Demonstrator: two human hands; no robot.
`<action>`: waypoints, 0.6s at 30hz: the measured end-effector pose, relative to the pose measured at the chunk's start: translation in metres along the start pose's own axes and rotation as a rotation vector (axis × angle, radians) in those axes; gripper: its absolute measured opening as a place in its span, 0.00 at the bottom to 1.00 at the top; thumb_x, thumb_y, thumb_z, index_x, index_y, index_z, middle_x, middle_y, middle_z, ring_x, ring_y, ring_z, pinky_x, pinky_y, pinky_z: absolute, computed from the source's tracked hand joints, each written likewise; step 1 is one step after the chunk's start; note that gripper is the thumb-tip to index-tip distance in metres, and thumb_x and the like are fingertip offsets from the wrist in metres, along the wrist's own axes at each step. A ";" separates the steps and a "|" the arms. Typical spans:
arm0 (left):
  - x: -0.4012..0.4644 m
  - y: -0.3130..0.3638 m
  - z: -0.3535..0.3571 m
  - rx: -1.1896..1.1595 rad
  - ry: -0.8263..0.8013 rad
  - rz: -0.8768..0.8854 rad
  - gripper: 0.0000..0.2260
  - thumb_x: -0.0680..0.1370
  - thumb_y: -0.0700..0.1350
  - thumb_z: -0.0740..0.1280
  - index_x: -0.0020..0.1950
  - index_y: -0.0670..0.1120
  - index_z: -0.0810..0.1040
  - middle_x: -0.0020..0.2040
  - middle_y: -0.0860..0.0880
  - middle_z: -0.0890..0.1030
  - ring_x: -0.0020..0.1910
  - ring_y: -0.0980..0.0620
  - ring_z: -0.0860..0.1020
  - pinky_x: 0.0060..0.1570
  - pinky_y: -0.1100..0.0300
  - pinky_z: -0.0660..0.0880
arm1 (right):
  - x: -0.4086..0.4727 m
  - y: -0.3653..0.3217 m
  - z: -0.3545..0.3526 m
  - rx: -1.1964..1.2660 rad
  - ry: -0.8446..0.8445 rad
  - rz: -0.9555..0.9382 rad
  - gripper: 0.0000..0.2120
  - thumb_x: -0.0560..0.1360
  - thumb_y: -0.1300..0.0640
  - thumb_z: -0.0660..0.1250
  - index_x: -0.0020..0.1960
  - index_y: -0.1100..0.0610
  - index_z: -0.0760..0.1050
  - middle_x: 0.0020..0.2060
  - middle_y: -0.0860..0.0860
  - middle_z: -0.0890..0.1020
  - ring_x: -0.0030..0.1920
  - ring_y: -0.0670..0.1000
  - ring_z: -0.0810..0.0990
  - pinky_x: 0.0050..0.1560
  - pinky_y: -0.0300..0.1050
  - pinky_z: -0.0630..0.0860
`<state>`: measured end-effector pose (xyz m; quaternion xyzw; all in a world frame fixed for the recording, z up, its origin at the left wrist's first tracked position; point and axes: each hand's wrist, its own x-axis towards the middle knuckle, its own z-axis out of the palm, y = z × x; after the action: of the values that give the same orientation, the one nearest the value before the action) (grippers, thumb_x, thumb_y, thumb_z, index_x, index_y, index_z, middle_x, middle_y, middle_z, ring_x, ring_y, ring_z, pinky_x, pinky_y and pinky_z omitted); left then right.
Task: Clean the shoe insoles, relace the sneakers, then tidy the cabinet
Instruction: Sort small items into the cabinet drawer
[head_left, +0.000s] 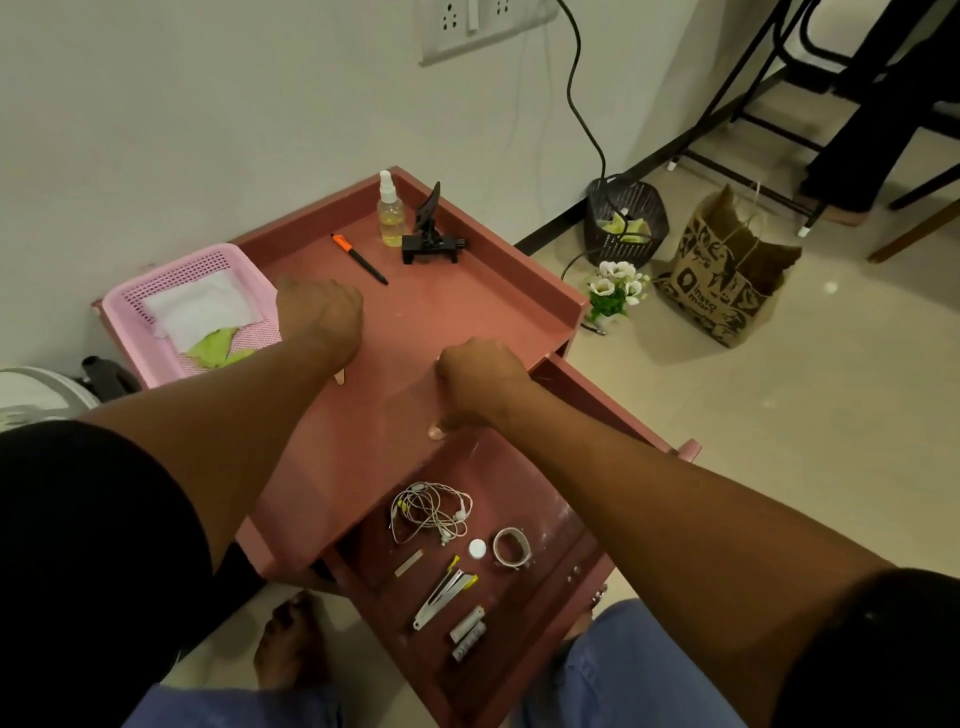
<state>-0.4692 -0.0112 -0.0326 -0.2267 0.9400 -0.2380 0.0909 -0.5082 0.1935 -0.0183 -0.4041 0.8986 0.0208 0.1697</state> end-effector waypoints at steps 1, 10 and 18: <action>-0.001 0.001 0.001 -0.009 0.018 0.001 0.08 0.81 0.45 0.62 0.56 0.50 0.78 0.53 0.48 0.81 0.54 0.45 0.81 0.61 0.53 0.70 | 0.000 0.000 0.000 -0.001 -0.002 0.002 0.39 0.60 0.32 0.81 0.61 0.56 0.79 0.50 0.57 0.82 0.51 0.61 0.81 0.51 0.53 0.81; 0.000 0.011 -0.007 -0.401 -0.042 -0.068 0.10 0.76 0.42 0.69 0.56 0.44 0.76 0.55 0.41 0.80 0.53 0.39 0.80 0.46 0.52 0.74 | 0.001 0.000 -0.001 0.009 -0.008 0.011 0.39 0.59 0.32 0.82 0.59 0.57 0.79 0.43 0.55 0.77 0.44 0.59 0.77 0.47 0.51 0.80; -0.022 0.018 -0.023 -0.781 -0.004 -0.062 0.08 0.70 0.44 0.73 0.48 0.45 0.82 0.44 0.45 0.81 0.43 0.44 0.79 0.42 0.53 0.79 | 0.001 0.000 0.001 -0.069 0.004 -0.004 0.39 0.60 0.29 0.79 0.60 0.55 0.80 0.41 0.52 0.77 0.43 0.57 0.77 0.46 0.49 0.79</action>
<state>-0.4630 0.0228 -0.0202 -0.2728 0.9524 0.1356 -0.0079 -0.5086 0.1927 -0.0199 -0.4115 0.8969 0.0508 0.1537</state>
